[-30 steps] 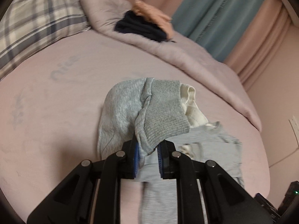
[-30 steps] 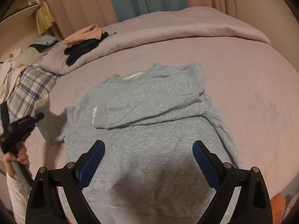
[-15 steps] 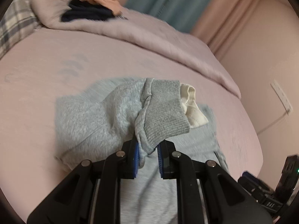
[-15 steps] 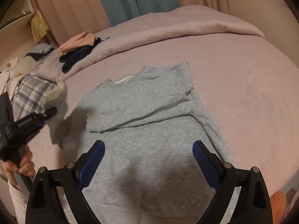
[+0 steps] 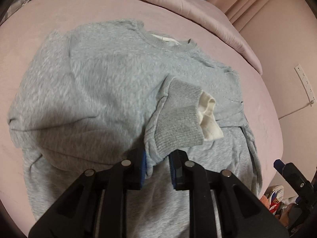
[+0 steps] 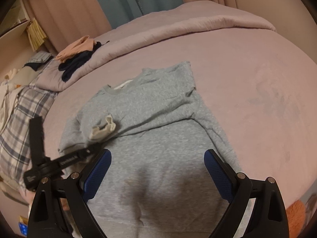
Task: Fold small clothes
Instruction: 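Fold the held sleeve across the shirt front and open left gripper, then grasp the folded ribbed cuff on the chest with the right gripper, then lift the cuff and shift it across the chest with the right gripper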
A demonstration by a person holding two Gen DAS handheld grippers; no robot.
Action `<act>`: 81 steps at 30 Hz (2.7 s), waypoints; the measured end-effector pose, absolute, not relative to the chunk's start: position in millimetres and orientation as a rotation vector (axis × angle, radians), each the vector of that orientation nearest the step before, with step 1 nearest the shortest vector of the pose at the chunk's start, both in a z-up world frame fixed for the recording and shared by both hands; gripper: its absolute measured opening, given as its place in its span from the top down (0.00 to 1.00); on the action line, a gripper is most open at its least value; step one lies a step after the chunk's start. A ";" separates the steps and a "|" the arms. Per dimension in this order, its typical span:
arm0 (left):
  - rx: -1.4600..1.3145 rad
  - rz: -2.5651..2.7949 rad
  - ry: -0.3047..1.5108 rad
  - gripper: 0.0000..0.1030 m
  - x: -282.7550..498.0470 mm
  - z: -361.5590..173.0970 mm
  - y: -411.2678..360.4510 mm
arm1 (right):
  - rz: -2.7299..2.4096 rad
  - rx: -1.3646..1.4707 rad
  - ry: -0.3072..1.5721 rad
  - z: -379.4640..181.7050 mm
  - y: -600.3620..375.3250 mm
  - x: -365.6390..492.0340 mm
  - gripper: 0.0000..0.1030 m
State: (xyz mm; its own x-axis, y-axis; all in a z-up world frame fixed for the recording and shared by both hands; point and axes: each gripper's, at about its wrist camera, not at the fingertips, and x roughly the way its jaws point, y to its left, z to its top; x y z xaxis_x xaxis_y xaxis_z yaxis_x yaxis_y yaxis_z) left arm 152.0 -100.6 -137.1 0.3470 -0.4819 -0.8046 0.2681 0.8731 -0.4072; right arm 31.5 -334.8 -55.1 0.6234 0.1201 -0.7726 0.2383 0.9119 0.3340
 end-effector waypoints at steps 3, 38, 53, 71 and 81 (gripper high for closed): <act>-0.226 -0.507 1.097 0.68 136.2 -125.9 -95.4 | -0.032 0.453 0.916 -58.7 -333.3 38.1 0.08; -0.441 -0.190 1.030 0.30 96.4 -93.9 31.6 | 0.219 0.429 1.191 -112.6 -252.2 130.5 0.72; -0.448 -0.164 1.028 0.30 94.6 -92.8 40.6 | 0.236 0.285 0.981 -48.5 -245.0 128.2 0.88; -0.420 -0.216 1.011 0.32 93.9 -81.4 24.0 | 0.194 0.153 0.791 23.6 -255.4 145.6 0.89; -0.380 -0.237 1.033 0.40 120.1 -84.4 5.5 | 0.098 0.192 0.825 -0.5 -294.0 150.6 0.90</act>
State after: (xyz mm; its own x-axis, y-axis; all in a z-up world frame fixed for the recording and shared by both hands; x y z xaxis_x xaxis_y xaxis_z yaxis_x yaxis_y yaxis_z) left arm 120.1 5.5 -84.4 0.4955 -0.3666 -0.7875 0.0142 0.9099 -0.4147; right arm 150.6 -294.0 -0.5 0.6757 0.1608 -0.7195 -0.0121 0.9782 0.2072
